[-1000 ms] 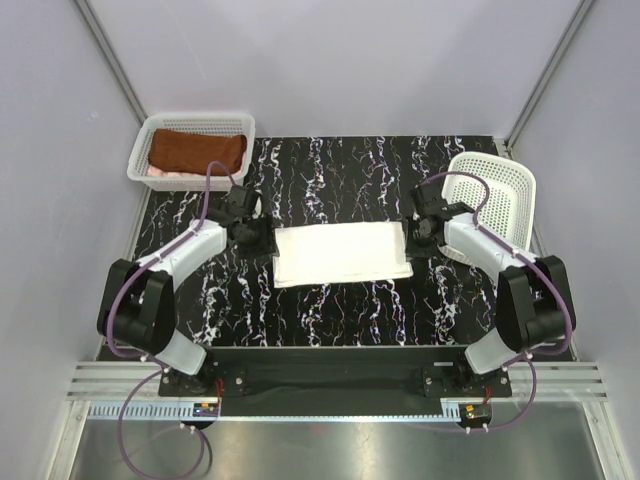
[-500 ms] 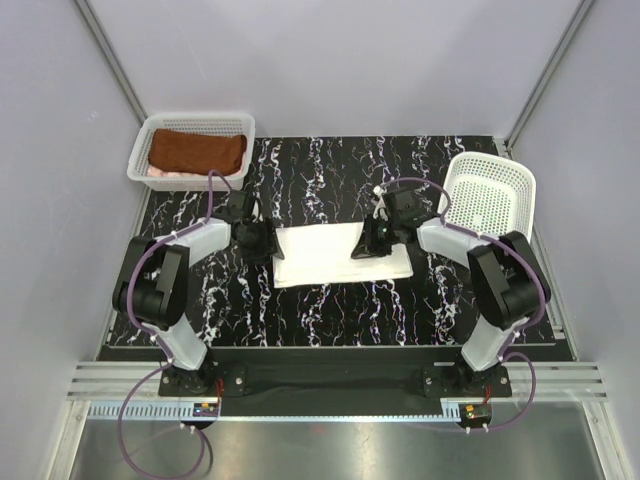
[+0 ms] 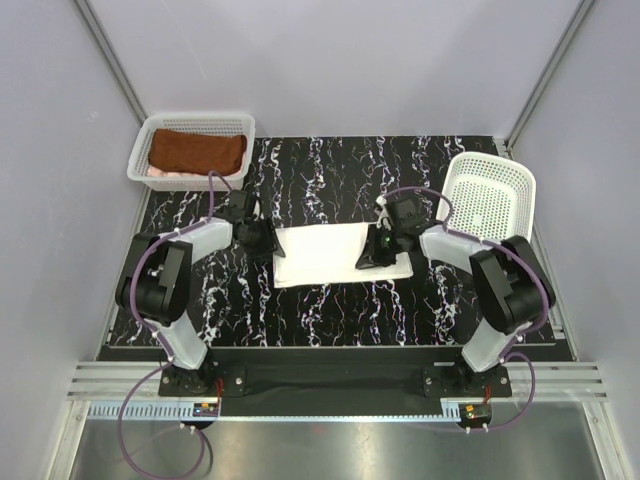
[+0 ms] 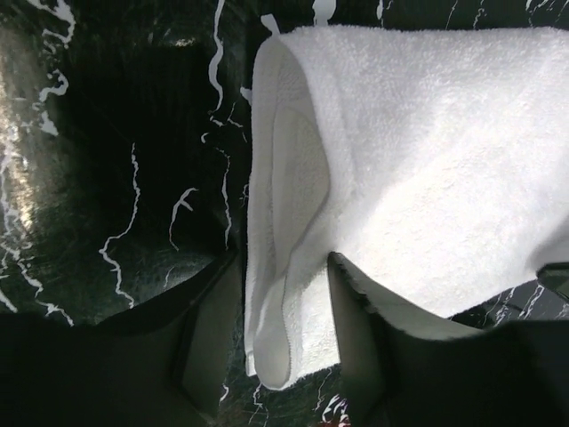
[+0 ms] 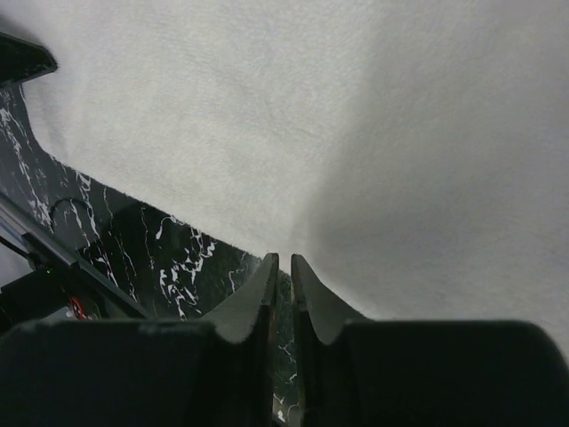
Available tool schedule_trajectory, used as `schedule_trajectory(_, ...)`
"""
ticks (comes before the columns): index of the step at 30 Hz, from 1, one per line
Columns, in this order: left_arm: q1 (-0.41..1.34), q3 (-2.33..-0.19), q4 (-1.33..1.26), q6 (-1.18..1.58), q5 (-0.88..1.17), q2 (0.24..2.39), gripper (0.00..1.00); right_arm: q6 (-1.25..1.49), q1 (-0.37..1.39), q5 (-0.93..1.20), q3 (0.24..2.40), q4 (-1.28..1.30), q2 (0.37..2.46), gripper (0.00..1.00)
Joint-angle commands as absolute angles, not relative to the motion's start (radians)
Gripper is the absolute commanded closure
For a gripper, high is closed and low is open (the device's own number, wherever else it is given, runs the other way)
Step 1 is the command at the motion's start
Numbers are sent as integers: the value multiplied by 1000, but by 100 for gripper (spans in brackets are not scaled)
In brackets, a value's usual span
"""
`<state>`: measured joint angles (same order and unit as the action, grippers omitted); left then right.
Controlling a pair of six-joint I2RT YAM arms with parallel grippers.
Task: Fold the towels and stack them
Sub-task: Neatly place the folded towel into the bin
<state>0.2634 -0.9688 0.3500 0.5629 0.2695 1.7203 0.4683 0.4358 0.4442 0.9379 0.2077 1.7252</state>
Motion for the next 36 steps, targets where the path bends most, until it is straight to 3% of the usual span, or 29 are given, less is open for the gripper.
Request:
schedule_trajectory(1, 278, -976, 351, 569, 259, 1785, 55, 468, 445, 397, 977, 239, 1594, 82)
schedule_trajectory(5, 301, -1032, 403, 554, 206, 1795, 75, 459, 445, 370, 1015, 293, 1520, 75)
schedule_trajectory(6, 307, -1055, 416, 543, 195, 1795, 86, 456, 445, 359, 1028, 298, 1516, 74)
schedule_trajectory(8, 317, -1124, 454, 535, 176, 1792, 100, 453, 445, 306, 1038, 304, 1514, 68)
schedule_trajectory(9, 318, -1149, 469, 531, 175, 1793, 100, 456, 445, 289, 1052, 304, 1528, 62)
schedule_trajectory(18, 341, -1423, 693, 477, 54, 1833, 100, 554, 445, 213, 1121, 210, 1724, 41)
schedule_trajectory(26, 350, -1569, 782, 425, -58, 1879, 100, 592, 446, 218, 1132, 135, 1818, 2)
schedule_trajectory(36, 338, -1865, 810, 282, -161, 2009, 100, 552, 446, 193, 1314, 46, 1983, 2)
